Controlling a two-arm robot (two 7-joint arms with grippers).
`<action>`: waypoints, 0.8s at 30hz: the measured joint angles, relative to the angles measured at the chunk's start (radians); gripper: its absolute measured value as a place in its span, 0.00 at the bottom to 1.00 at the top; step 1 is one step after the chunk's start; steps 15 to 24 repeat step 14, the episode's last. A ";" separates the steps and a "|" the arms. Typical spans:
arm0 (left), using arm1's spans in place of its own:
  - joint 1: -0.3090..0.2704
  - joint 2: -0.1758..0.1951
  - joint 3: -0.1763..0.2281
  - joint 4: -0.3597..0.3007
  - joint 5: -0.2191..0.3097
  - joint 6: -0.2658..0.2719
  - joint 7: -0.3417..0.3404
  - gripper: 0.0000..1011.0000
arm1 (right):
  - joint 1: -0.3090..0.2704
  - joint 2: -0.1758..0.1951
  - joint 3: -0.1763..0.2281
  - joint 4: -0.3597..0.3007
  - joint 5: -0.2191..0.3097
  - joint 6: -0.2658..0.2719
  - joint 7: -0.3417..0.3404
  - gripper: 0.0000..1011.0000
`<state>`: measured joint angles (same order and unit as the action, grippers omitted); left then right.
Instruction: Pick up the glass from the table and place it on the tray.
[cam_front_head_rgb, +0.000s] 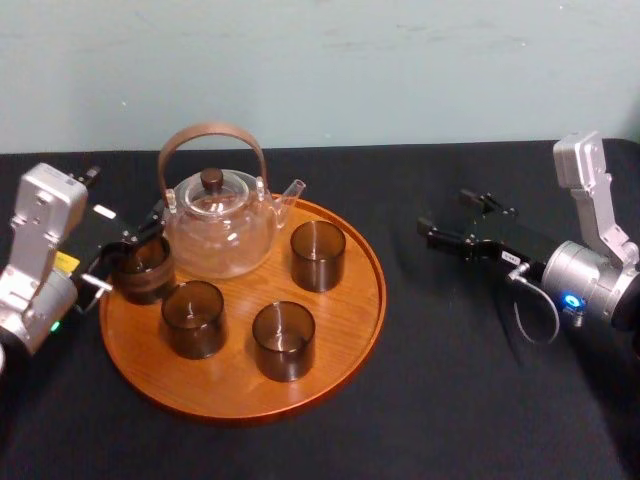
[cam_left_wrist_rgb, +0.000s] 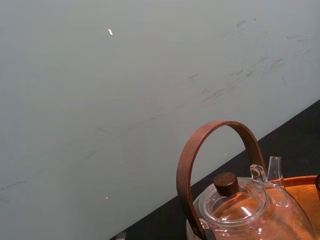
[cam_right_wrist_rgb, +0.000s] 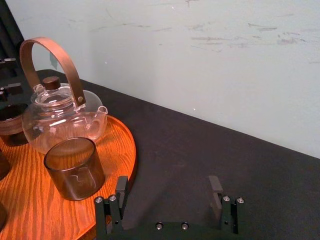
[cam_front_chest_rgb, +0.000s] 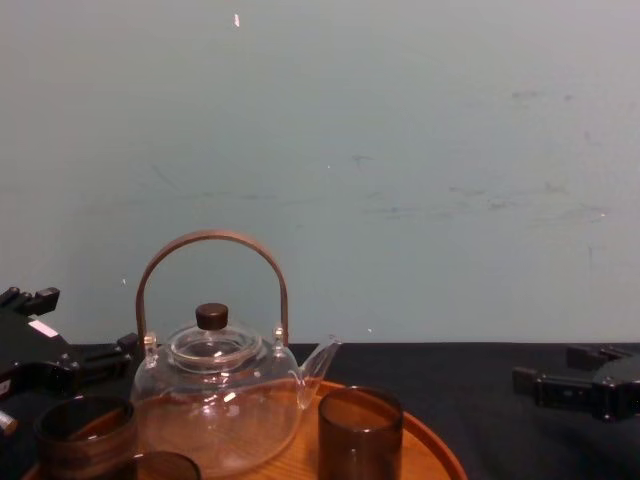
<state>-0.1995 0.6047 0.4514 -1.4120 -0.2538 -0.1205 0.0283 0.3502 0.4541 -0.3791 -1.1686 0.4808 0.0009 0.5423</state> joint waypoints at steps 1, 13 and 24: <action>0.000 0.000 0.000 0.000 0.000 0.000 0.000 0.99 | 0.000 0.000 0.000 0.000 0.000 0.000 0.000 0.99; 0.000 0.000 0.000 0.000 0.000 0.000 0.000 0.99 | 0.000 0.001 0.000 -0.001 0.000 -0.001 0.002 0.99; 0.000 0.000 0.000 0.000 0.000 0.000 0.000 0.99 | 0.000 0.001 0.000 -0.001 0.000 -0.001 0.002 0.99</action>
